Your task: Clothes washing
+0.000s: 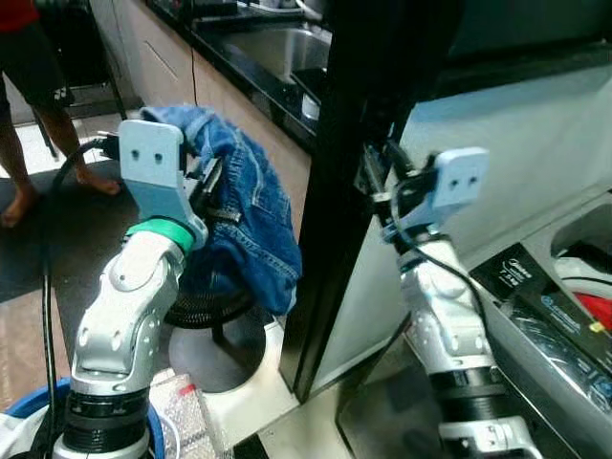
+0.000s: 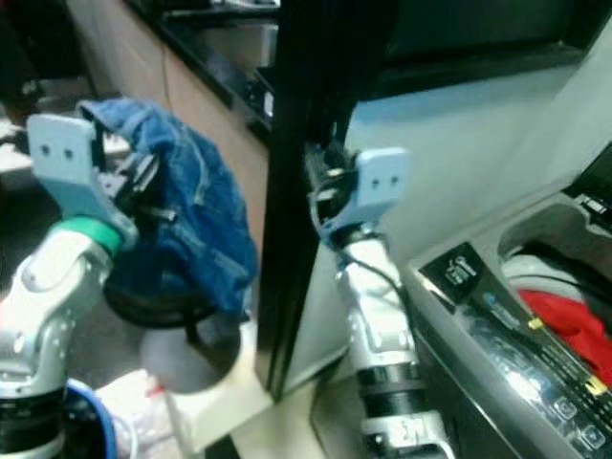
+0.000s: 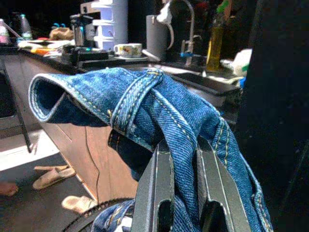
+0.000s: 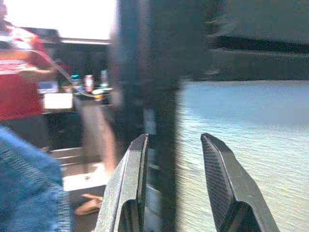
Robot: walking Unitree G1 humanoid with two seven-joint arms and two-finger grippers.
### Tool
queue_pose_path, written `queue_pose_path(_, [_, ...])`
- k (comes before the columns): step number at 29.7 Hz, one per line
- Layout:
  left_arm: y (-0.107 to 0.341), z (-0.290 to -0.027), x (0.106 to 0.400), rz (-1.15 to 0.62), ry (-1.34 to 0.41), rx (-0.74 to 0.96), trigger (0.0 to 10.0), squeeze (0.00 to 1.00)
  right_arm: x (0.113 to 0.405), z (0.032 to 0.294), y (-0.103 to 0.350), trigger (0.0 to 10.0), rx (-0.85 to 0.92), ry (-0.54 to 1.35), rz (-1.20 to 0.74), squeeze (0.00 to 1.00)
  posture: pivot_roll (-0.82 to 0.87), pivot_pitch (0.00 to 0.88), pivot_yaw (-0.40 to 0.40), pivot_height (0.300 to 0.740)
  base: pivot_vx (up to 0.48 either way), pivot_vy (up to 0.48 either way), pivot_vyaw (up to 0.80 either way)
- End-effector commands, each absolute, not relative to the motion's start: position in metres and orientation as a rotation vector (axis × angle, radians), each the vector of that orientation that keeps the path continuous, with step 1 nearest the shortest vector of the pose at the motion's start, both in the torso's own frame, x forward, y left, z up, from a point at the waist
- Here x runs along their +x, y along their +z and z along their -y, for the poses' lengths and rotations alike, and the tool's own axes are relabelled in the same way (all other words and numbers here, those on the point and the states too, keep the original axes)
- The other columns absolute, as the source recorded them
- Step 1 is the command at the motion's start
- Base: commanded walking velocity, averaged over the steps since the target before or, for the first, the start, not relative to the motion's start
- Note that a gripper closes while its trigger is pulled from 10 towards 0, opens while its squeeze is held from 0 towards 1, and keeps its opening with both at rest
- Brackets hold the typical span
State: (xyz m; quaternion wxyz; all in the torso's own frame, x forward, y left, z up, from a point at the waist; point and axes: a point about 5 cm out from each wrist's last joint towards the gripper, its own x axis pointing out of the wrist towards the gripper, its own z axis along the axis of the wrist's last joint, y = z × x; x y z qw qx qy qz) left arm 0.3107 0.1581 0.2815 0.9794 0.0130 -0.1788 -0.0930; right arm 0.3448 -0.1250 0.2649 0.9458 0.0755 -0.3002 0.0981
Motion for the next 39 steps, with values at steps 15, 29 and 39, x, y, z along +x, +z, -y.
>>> queue_pose_path(15, [0.25,-0.128,0.245,0.3,-0.585,0.092,10.0,0.0,0.341,0.135,0.261,10.0,0.154,0.165,0.608,0.0,0.1,0.047,-0.027,0.74,0.0,0.0,-0.77])
queue_pose_path(29, [0.303,-0.133,0.264,0.527,-0.524,0.121,10.0,0.0,0.34,0.134,0.275,10.0,0.15,0.13,0.668,0.0,0.1,0.042,-0.026,0.74,0.0,0.0,-0.77])
queue_pose_path(39, [0.314,-0.134,0.265,0.548,-0.505,0.1,10.0,0.0,0.335,0.161,0.297,10.0,0.13,-0.039,0.768,0.0,0.09,0.045,-0.02,0.74,0.0,0.0,-0.77])
